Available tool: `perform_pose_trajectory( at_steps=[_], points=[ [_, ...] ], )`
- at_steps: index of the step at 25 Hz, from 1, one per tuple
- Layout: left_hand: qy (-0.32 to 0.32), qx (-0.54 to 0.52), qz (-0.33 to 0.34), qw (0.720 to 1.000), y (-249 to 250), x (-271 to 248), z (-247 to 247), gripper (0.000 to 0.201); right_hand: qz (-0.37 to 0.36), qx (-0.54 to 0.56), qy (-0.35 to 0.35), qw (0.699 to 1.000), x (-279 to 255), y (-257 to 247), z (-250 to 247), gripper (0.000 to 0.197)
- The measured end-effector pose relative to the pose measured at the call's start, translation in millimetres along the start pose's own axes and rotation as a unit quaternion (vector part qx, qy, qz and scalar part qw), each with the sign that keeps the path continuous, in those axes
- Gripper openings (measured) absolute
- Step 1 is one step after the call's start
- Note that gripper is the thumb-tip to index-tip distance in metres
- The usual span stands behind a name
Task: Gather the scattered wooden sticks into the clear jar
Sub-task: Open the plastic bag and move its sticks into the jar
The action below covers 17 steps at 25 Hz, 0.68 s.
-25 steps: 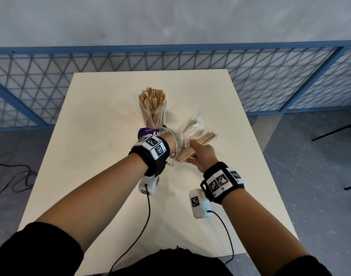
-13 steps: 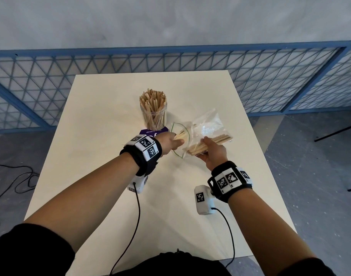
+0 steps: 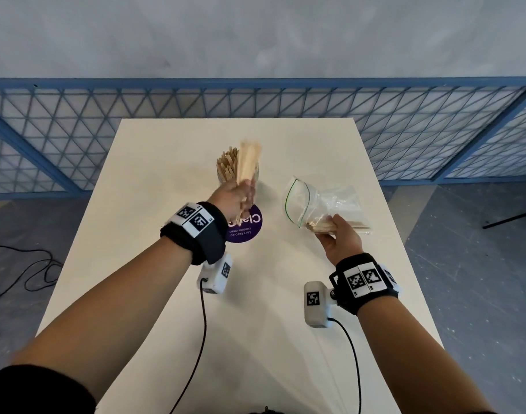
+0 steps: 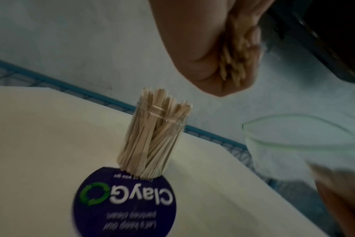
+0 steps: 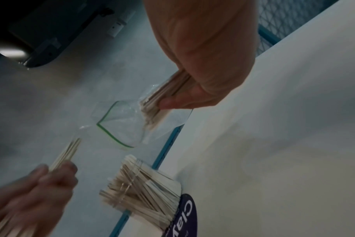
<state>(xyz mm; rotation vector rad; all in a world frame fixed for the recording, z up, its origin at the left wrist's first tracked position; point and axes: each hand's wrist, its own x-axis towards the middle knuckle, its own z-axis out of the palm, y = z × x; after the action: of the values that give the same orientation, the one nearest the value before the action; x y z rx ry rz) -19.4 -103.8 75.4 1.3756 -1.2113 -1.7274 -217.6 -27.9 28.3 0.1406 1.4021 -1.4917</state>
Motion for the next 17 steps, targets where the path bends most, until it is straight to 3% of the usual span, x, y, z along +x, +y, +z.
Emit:
perform_pose_trajectory(
  at_steps=[3,7,9,17],
  points=[
    [0.116,-0.149,0.032,0.981,22,31,-7,0.013,0.015,0.015,0.001,1.0,8,4,9,0.012],
    [0.139,-0.234,0.083,0.959,38,69,-18,0.028,0.027,0.009,-0.006,1.0,19,9,19,0.012],
    [0.139,-0.215,0.112,0.96,38,82,-19,0.026,0.031,-0.006,-0.007,0.999,23,11,21,0.014],
    [0.158,0.028,0.165,0.973,15,112,-9,0.013,0.055,-0.003,-0.025,0.998,42,19,31,0.012]
  ],
)
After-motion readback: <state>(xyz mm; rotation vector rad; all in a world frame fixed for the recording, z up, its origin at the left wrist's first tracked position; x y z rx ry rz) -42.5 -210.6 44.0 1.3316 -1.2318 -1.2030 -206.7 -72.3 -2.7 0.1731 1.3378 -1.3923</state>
